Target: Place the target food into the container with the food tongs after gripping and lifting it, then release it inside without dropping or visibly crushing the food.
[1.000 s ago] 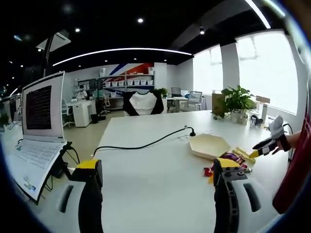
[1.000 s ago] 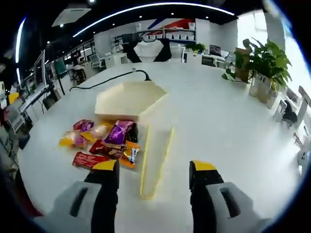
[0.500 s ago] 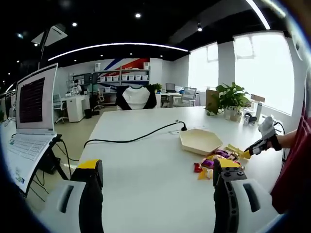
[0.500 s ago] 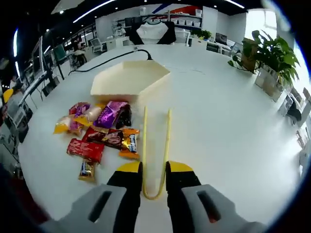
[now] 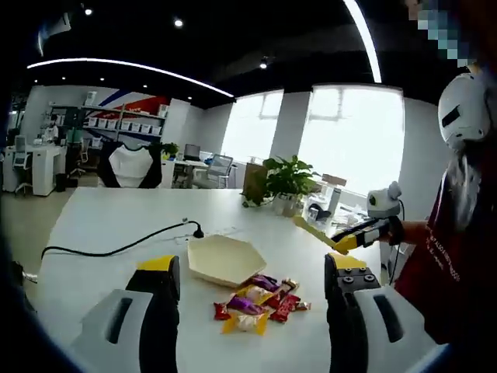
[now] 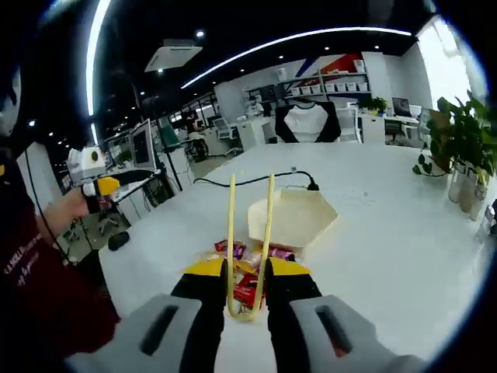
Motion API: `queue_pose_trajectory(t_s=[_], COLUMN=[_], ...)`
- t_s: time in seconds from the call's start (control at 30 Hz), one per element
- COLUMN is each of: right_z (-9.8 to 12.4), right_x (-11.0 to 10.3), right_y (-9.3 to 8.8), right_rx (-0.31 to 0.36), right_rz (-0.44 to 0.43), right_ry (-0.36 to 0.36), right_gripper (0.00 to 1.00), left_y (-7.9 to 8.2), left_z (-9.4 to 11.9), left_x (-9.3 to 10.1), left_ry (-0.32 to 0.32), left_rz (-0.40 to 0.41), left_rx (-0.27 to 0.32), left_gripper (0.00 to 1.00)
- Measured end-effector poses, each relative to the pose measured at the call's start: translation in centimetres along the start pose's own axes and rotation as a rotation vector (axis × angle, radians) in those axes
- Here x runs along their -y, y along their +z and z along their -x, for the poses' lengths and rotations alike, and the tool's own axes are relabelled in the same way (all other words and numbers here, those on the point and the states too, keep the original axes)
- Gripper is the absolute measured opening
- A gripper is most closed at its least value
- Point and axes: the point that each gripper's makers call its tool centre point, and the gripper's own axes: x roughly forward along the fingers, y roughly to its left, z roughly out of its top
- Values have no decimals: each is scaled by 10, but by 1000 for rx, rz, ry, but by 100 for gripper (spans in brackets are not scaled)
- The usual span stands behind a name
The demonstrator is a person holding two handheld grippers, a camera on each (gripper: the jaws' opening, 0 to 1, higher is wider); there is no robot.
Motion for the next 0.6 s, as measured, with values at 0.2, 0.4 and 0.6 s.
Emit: queue_pose_trajectory(t_s=[0.2, 0.4, 0.6], right_z=[12, 20, 23], right_x=[-42, -61, -68], right_y=[25, 26, 18], right_rx=[-48, -159, -257], right_rz=[203, 374, 536], right_ry=[218, 353, 420], right_gripper=[15, 15, 15], left_y=[15, 29, 10], left_z=[-22, -33, -39], left_x=[48, 81, 98], left_ry=[-258, -416, -538], left_rz=[-192, -377, -493], left_rx=[-127, -205, -353], left_gripper=[73, 69, 59])
